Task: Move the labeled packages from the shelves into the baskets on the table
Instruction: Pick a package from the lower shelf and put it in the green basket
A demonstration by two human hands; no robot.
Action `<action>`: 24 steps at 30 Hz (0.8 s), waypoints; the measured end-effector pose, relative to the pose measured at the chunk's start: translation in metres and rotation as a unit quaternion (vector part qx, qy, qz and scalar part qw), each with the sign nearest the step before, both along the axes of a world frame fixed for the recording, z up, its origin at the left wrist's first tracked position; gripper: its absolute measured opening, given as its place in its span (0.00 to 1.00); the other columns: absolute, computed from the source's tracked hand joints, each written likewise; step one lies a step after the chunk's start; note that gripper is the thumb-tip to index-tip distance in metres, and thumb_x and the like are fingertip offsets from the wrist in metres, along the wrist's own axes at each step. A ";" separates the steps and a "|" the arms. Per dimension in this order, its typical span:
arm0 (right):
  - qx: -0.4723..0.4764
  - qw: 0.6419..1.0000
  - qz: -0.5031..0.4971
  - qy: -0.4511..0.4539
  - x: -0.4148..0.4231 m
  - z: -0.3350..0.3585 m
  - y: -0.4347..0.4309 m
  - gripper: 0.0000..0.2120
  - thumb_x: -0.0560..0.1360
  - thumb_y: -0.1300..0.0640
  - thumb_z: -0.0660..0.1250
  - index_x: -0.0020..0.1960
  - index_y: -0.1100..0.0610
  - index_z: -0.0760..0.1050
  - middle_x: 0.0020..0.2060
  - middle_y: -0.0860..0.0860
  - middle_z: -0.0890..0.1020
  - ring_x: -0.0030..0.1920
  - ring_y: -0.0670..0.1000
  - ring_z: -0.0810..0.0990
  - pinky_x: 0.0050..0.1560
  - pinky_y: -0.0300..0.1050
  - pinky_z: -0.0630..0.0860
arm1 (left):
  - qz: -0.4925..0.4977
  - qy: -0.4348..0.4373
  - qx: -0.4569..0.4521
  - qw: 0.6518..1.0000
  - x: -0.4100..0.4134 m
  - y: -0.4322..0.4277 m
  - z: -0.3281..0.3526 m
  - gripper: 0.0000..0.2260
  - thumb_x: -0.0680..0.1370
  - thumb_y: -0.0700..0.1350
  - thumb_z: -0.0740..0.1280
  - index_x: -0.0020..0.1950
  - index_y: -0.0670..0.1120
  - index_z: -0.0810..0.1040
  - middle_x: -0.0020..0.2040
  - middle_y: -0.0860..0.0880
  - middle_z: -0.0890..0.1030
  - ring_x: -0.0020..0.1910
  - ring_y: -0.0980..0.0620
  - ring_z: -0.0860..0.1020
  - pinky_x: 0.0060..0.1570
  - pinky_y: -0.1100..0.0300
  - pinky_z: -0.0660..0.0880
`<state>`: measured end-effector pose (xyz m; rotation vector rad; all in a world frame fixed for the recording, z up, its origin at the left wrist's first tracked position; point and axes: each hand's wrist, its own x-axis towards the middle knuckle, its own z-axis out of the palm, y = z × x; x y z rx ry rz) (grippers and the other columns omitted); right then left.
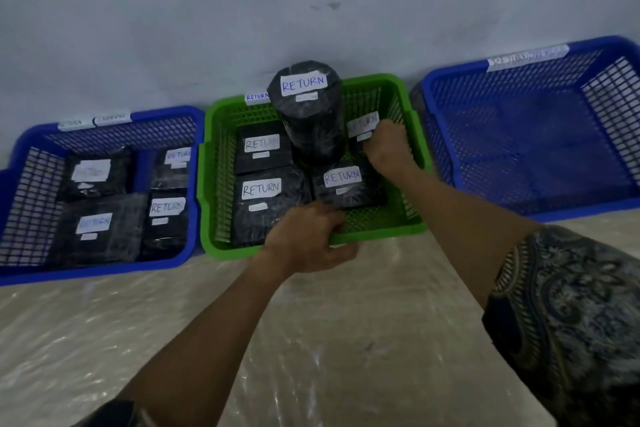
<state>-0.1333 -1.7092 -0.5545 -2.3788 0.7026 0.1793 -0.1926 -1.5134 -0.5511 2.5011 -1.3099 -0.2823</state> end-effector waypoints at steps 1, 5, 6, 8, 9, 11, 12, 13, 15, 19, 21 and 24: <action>-0.009 1.000 0.006 0.009 0.001 -0.001 0.001 0.11 0.77 0.65 0.62 0.56 0.70 0.76 0.54 0.65 0.80 0.53 0.61 0.80 0.43 0.45 0.74 | 0.003 0.002 -0.001 1.000 0.000 0.000 0.000 0.22 0.71 0.65 0.59 0.36 0.46 0.74 0.36 0.47 0.77 0.38 0.45 0.76 0.33 0.55 0.74; -0.062 0.997 0.032 0.043 0.004 -0.007 0.005 0.09 0.78 0.65 0.61 0.56 0.69 0.75 0.54 0.64 0.80 0.53 0.60 0.80 0.46 0.47 0.75 | 0.011 -0.005 -0.009 1.000 0.000 0.000 -0.001 0.22 0.71 0.64 0.59 0.36 0.46 0.75 0.36 0.47 0.77 0.38 0.45 0.77 0.33 0.57 0.72; -0.092 0.994 0.040 0.048 0.004 -0.008 0.007 0.10 0.79 0.64 0.61 0.57 0.68 0.74 0.54 0.63 0.79 0.53 0.59 0.80 0.45 0.47 0.75 | 0.012 -0.007 -0.012 1.000 0.001 0.000 -0.002 0.21 0.71 0.64 0.60 0.36 0.46 0.75 0.36 0.47 0.77 0.38 0.45 0.77 0.33 0.57 0.71; -0.161 0.984 0.065 0.033 0.001 -0.008 0.011 0.14 0.79 0.63 0.60 0.63 0.68 0.68 0.57 0.63 0.77 0.55 0.58 0.78 0.44 0.45 0.74 | 0.011 -0.008 -0.012 1.000 0.001 0.000 -0.002 0.21 0.71 0.64 0.60 0.36 0.46 0.74 0.36 0.47 0.77 0.38 0.45 0.76 0.33 0.58 0.70; -0.192 0.977 0.086 0.018 -0.002 -0.009 0.013 0.18 0.79 0.62 0.58 0.67 0.68 0.64 0.59 0.63 0.75 0.55 0.58 0.77 0.45 0.46 0.74 | 0.011 -0.010 -0.009 1.000 0.001 0.000 -0.002 0.21 0.71 0.65 0.59 0.36 0.47 0.74 0.36 0.48 0.77 0.38 0.46 0.76 0.34 0.58 0.69; -0.239 0.961 0.135 0.000 -0.010 -0.011 0.015 0.21 0.80 0.61 0.55 0.71 0.66 0.60 0.62 0.65 0.71 0.55 0.60 0.77 0.46 0.48 0.75 | 0.012 -0.009 -0.003 1.000 0.001 0.001 -0.003 0.22 0.71 0.65 0.59 0.37 0.47 0.74 0.36 0.48 0.77 0.39 0.47 0.76 0.34 0.59 0.66; -0.251 0.955 0.158 0.009 -0.012 -0.013 0.016 0.21 0.80 0.60 0.54 0.71 0.64 0.62 0.63 0.65 0.70 0.54 0.60 0.77 0.46 0.49 0.75 | 0.012 -0.010 0.000 1.000 0.001 0.001 -0.003 0.22 0.71 0.65 0.58 0.37 0.47 0.74 0.36 0.49 0.77 0.39 0.47 0.75 0.34 0.59 0.65; -0.253 0.950 0.178 0.026 -0.014 -0.016 0.016 0.20 0.80 0.60 0.54 0.70 0.62 0.64 0.64 0.64 0.69 0.54 0.60 0.77 0.47 0.49 0.75 | 0.012 -0.012 0.002 1.000 0.001 0.001 -0.003 0.22 0.71 0.65 0.58 0.37 0.47 0.74 0.36 0.49 0.77 0.38 0.47 0.75 0.34 0.59 0.64; -0.243 0.947 0.199 0.062 -0.014 -0.020 0.016 0.18 0.80 0.59 0.54 0.68 0.60 0.67 0.65 0.64 0.69 0.56 0.60 0.77 0.49 0.50 0.75 | 0.013 -0.015 0.004 1.000 0.000 0.000 -0.003 0.21 0.71 0.65 0.59 0.36 0.47 0.73 0.36 0.49 0.77 0.38 0.48 0.75 0.34 0.60 0.64; -0.253 0.942 0.207 0.076 -0.013 -0.021 0.015 0.18 0.80 0.58 0.55 0.69 0.59 0.66 0.66 0.64 0.68 0.59 0.59 0.75 0.50 0.50 0.75 | 0.016 -0.019 0.004 1.000 0.000 0.000 -0.003 0.21 0.71 0.65 0.59 0.36 0.48 0.73 0.35 0.49 0.76 0.38 0.48 0.75 0.34 0.61 0.63; -0.257 0.940 0.212 0.079 -0.014 -0.020 0.014 0.18 0.80 0.58 0.55 0.69 0.60 0.66 0.67 0.64 0.67 0.59 0.58 0.75 0.50 0.49 0.75 | 0.015 -0.016 0.007 1.000 0.000 0.000 -0.003 0.20 0.71 0.65 0.59 0.36 0.49 0.71 0.35 0.49 0.76 0.38 0.48 0.75 0.34 0.61 0.62; -0.249 0.944 0.204 0.074 -0.014 -0.019 0.015 0.18 0.80 0.58 0.55 0.69 0.59 0.67 0.67 0.64 0.67 0.57 0.59 0.76 0.50 0.49 0.75 | 0.017 -0.016 0.012 1.000 0.000 0.000 -0.004 0.21 0.71 0.66 0.59 0.36 0.48 0.72 0.35 0.49 0.76 0.38 0.48 0.75 0.34 0.60 0.64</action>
